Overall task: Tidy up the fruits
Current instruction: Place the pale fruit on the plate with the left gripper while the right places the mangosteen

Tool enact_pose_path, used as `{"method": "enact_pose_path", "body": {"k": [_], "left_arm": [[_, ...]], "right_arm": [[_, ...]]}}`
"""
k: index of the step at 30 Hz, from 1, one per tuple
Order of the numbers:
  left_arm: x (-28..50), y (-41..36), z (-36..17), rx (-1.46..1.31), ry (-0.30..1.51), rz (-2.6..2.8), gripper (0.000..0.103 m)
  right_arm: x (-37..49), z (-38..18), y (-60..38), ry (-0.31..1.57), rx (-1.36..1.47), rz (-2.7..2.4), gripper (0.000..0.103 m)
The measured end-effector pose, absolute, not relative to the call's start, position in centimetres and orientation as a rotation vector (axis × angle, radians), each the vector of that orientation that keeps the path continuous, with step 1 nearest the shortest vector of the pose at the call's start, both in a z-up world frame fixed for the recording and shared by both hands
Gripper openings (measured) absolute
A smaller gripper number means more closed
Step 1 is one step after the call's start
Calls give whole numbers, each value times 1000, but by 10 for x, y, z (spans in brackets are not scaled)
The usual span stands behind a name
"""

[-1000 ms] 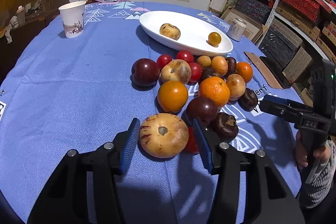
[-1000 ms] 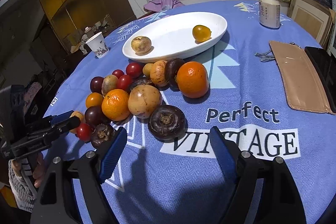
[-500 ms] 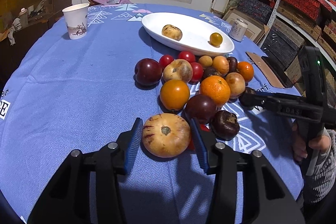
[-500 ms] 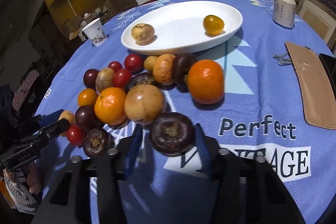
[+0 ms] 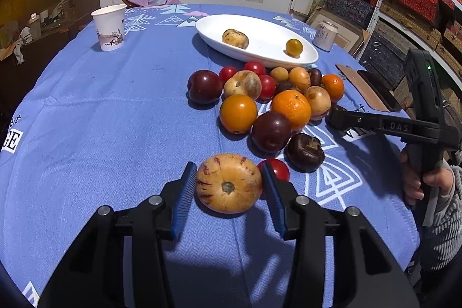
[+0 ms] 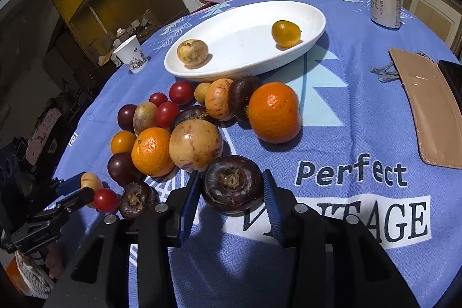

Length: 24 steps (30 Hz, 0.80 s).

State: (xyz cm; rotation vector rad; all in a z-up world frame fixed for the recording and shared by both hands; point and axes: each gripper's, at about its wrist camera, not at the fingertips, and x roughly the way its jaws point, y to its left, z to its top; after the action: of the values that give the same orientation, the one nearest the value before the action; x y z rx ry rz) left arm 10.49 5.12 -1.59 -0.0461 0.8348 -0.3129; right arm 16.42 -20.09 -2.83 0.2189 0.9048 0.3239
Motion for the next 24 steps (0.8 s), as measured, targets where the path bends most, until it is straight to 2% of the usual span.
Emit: {"method": "enact_pose_path", "body": {"k": [6,14,18,24], "left_arm": [[116,62,7,-85,798,-298,45],[220,23,102,-44,656,-277,46],[289,-2,106,-71,676,-265,46],[365,-20,57,-103,791,-229,46]], "right_arm": [[158,-10,-214,850,258,329,44],[233,95,-225,700,269,302,44],[299,86,-215,747,300,285,44],[372,40,-205,849,223,174,44]]}}
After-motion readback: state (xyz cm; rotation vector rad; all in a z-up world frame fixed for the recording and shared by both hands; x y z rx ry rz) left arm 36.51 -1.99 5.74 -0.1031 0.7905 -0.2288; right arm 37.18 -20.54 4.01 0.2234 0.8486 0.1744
